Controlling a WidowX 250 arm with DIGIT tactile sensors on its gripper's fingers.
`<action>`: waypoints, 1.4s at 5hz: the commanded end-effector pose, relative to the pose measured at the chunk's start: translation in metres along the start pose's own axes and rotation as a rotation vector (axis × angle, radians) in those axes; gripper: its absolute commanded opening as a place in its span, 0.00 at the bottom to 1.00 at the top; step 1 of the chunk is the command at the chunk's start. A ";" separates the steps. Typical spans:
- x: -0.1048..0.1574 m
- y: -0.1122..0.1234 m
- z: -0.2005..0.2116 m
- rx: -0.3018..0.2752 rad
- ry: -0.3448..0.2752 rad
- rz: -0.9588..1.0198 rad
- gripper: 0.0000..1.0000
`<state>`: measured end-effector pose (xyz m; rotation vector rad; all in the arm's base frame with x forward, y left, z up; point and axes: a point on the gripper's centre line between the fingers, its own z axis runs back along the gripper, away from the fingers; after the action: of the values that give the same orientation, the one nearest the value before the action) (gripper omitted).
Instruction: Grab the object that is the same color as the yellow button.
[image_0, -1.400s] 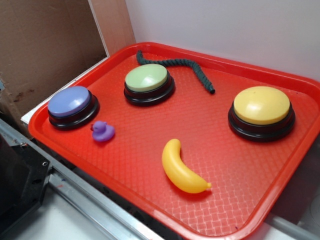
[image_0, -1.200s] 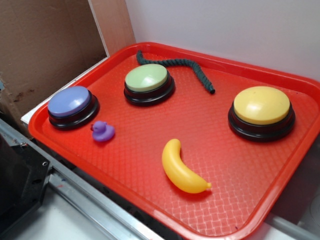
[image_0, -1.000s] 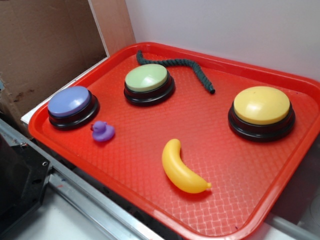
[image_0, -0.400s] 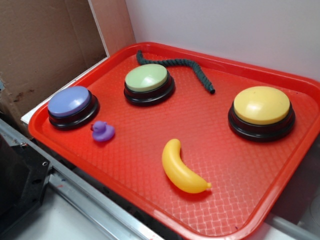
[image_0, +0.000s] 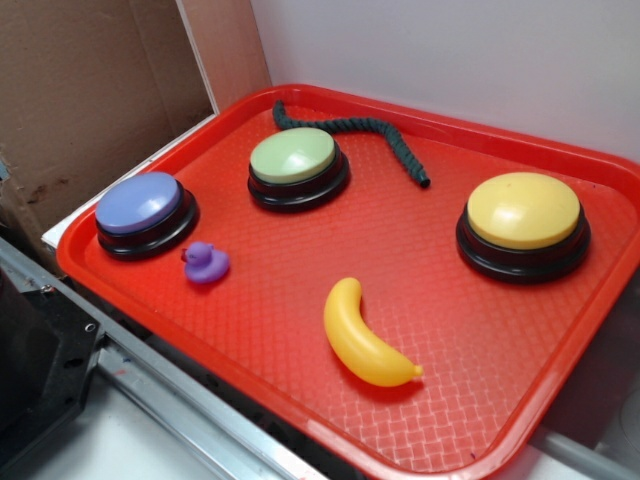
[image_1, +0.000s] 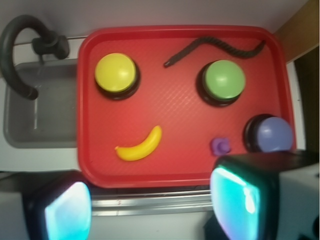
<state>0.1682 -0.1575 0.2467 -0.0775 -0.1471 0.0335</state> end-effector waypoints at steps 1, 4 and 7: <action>-0.032 -0.014 0.010 -0.037 -0.089 -0.076 1.00; -0.036 0.026 -0.082 -0.052 0.087 -0.019 1.00; 0.004 0.012 -0.128 -0.137 0.093 0.213 1.00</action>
<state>0.1852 -0.1498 0.1077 -0.1964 -0.0077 0.2391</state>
